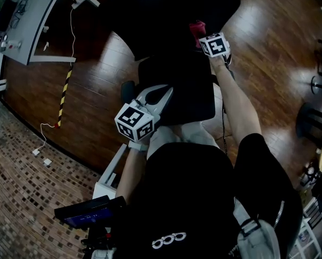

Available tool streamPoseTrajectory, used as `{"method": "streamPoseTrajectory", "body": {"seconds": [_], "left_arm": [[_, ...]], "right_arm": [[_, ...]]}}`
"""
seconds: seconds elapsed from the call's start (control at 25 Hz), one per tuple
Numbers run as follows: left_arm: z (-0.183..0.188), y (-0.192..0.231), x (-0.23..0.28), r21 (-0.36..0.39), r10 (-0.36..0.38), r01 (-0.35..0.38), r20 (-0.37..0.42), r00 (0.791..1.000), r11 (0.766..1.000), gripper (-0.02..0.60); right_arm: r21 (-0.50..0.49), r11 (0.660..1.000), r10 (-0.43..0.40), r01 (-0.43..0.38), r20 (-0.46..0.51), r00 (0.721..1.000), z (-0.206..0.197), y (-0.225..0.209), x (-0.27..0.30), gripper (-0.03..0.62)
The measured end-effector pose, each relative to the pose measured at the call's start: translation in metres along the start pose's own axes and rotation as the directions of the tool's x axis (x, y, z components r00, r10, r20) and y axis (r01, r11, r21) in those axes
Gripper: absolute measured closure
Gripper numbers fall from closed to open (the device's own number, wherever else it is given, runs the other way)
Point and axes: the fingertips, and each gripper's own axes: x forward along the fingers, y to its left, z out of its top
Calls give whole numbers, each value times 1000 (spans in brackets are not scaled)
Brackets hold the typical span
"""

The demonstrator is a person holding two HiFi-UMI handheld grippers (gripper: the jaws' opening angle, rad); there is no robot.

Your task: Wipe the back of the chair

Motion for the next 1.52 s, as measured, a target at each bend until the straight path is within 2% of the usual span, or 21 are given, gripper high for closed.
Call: {"method": "streamPoseTrajectory", "body": {"seconds": [0.36,0.6,0.8,0.96,1.12,1.52], "left_arm": [[3,-26,46,30,-45,46,-29,999,999,597],[3,-35,54,45,-57,58,-36,998,997,597],[1,-37,51,98,-54,59,-56,997,993,597],[-6,-34,43,135,-50,61,-80,996,989,597],[-13,-30,27,161,-60,76,-102,993,984,597],[-26,-21,-25,196,-79,101,-120,990,975,597]], "right_arm": [[104,991,-84,85,-14,996,-39,-87,-31,546],[118,988,-95,95,-5,995,-45,-101,-46,546],[45,998,-34,32,46,998,-42,-70,-78,546],[9,1000,16,-17,97,995,-43,-34,-125,546],[-42,998,56,-51,135,989,-49,16,-171,546],[-105,990,111,-93,184,977,-46,135,-233,546]]}}
